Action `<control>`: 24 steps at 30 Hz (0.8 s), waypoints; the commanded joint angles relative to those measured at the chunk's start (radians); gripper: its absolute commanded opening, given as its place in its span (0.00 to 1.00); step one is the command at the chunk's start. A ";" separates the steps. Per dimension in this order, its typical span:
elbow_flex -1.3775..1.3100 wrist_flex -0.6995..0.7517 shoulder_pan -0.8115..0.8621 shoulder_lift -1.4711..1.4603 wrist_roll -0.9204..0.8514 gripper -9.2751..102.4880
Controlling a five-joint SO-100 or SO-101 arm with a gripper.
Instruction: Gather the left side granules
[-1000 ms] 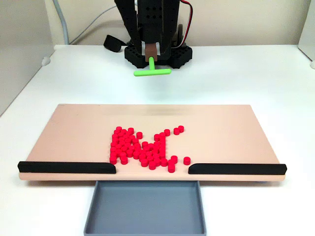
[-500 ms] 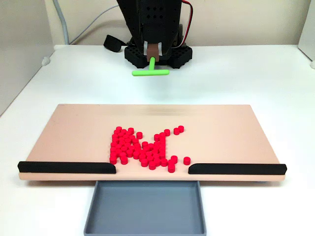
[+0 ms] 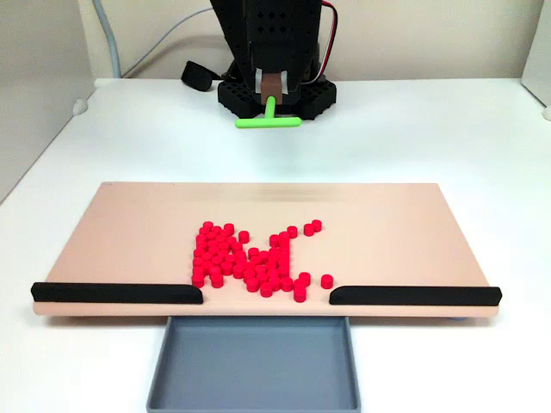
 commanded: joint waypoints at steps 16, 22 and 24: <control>-0.006 -0.003 -0.028 0.025 0.011 0.08; -0.015 -0.003 -0.028 0.018 0.017 0.08; -0.015 -0.003 -0.029 0.018 0.018 0.08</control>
